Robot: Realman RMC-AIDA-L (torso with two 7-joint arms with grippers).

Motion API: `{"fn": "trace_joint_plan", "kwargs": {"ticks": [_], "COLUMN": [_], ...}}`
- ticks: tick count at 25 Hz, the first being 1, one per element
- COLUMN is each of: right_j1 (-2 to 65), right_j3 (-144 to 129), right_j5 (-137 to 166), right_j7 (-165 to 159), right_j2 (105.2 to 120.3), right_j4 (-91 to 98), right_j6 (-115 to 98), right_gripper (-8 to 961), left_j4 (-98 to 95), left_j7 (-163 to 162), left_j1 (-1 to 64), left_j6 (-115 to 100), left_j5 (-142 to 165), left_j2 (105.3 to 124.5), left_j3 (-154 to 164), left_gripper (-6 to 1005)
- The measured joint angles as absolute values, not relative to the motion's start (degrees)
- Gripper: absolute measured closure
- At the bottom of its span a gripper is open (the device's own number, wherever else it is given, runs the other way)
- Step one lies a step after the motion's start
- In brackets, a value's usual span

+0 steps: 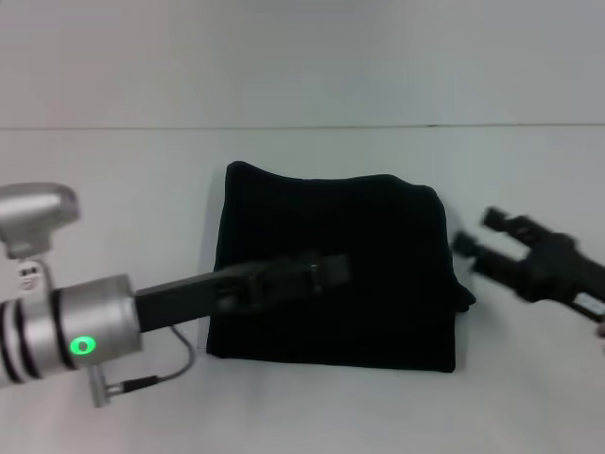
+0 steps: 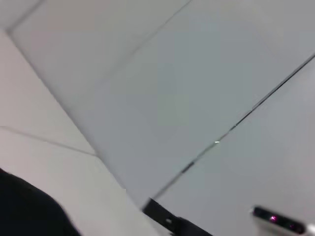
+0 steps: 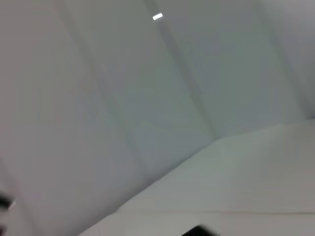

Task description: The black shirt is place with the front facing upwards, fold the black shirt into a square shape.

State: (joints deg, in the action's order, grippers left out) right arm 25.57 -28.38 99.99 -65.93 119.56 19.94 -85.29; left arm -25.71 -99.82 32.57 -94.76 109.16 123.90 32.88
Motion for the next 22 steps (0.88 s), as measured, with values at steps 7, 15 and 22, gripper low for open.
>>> {"fn": "trace_joint_plan", "kwargs": {"ticks": [7,15,22], "right_j1": [30.04,29.26,28.32], "right_j3": [-38.3,-39.79,-39.68], "right_j5": [101.21,101.24,101.24], "right_j7": [-59.02,-58.72,-58.71], "right_j2": [120.14,119.99,119.96], "right_j4": [16.96,16.19,16.03], "right_j6": [-79.24,-69.66,-66.08], "right_gripper": [118,118,118], "left_j4": [-30.92,-31.04,-30.89], "left_j7": [-97.6,-97.85,-97.84], "left_j1": [27.98,26.49,26.49], "left_j6": [-95.58,-95.12,-94.67], "left_j5": [109.17,109.59,109.68], "left_j2": [122.93,122.97,122.96], "left_j3": [30.68,29.52,29.54], "left_gripper": [33,37,38]}}
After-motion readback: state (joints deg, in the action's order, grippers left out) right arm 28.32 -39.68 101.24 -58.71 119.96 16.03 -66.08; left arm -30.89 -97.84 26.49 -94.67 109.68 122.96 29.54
